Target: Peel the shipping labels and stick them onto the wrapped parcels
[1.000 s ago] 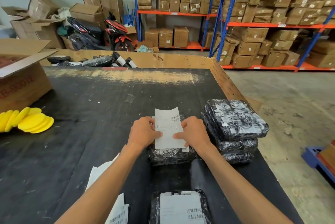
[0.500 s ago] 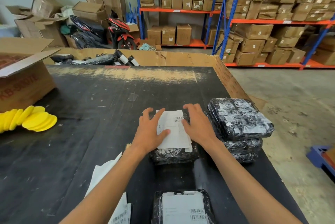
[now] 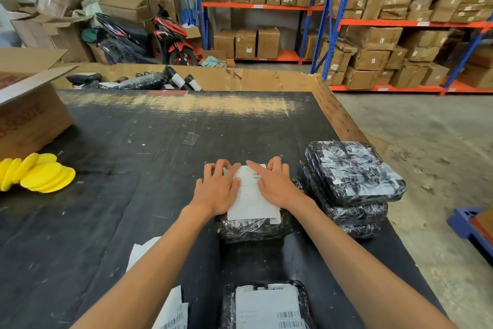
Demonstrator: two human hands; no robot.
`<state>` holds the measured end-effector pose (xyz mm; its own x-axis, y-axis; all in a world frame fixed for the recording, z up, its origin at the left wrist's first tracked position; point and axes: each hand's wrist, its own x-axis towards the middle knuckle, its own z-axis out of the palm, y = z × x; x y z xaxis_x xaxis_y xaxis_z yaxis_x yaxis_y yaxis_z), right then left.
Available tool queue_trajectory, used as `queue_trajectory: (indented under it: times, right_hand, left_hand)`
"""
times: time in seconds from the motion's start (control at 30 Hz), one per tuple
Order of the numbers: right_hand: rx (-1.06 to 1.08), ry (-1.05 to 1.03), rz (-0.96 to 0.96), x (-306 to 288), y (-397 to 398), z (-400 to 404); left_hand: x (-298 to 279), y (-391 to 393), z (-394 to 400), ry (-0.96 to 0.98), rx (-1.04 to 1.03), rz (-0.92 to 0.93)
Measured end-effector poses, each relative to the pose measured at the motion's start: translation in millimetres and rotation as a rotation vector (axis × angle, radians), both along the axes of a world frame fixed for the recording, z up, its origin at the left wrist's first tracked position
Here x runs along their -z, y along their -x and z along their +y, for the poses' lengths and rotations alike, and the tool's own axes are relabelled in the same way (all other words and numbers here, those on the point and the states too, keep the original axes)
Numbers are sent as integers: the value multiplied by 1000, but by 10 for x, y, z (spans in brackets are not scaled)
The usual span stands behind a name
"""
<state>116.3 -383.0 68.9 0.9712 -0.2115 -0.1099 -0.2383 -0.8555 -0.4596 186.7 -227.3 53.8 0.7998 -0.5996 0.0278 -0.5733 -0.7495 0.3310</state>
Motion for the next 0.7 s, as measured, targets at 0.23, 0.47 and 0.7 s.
queue_trajectory:
  times: [0.23, 0.47, 0.7]
  right_hand:
    - [131, 15, -10, 26, -22, 58]
    - [64, 10, -16, 70, -20, 8]
    - [175, -172, -205, 233, 172, -16]
  left_hand:
    - [109, 11, -22, 81, -108, -69]
    - [105, -26, -21, 62, -95, -41]
    - [162, 13, 48, 307, -93, 101]
